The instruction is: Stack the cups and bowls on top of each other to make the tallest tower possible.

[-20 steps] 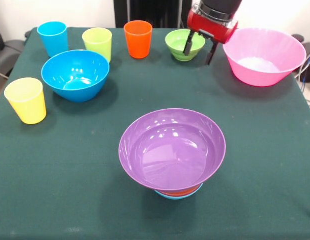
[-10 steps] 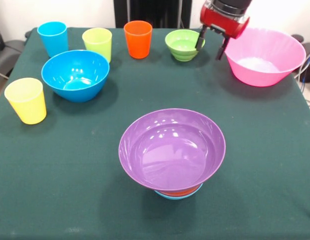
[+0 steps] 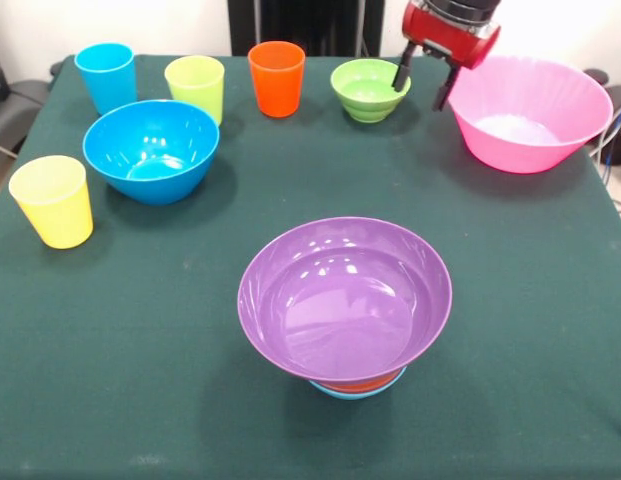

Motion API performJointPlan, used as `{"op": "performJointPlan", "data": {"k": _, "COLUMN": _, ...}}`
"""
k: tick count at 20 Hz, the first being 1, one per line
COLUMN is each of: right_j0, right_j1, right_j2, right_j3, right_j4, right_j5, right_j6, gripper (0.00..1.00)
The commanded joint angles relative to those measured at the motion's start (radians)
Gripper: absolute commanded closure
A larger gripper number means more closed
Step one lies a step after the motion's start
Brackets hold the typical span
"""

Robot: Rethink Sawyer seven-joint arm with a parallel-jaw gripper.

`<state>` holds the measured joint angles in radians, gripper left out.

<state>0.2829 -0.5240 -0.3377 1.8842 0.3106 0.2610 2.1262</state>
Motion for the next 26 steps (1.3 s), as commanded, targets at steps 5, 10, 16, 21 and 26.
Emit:
{"op": "performJointPlan", "data": {"k": 5, "right_j0": -0.079, "right_j1": -0.007, "right_j2": 0.099, "right_j3": 0.063, "right_j4": -0.047, "right_j5": -0.02, "right_j6": 0.091, "gripper": 0.0}}
{"op": "performJointPlan", "data": {"k": 10, "right_j0": -0.114, "right_j1": 0.005, "right_j2": 0.134, "right_j3": 0.092, "right_j4": -0.063, "right_j5": -0.085, "right_j6": 0.09, "gripper": 0.0}}
{"op": "performJointPlan", "data": {"k": 16, "right_j0": -0.16, "right_j1": 0.046, "right_j2": 0.174, "right_j3": 0.104, "right_j4": -0.084, "right_j5": -0.17, "right_j6": 0.1, "gripper": 0.0}}
{"op": "performJointPlan", "data": {"k": 21, "right_j0": -0.159, "right_j1": 0.071, "right_j2": 0.187, "right_j3": 0.1, "right_j4": -0.079, "right_j5": -0.204, "right_j6": 0.123, "gripper": 0.0}}
{"op": "performJointPlan", "data": {"k": 26, "right_j0": -0.142, "right_j1": 0.102, "right_j2": 0.184, "right_j3": 0.092, "right_j4": -0.06, "right_j5": -0.247, "right_j6": 0.147, "gripper": 0.0}}
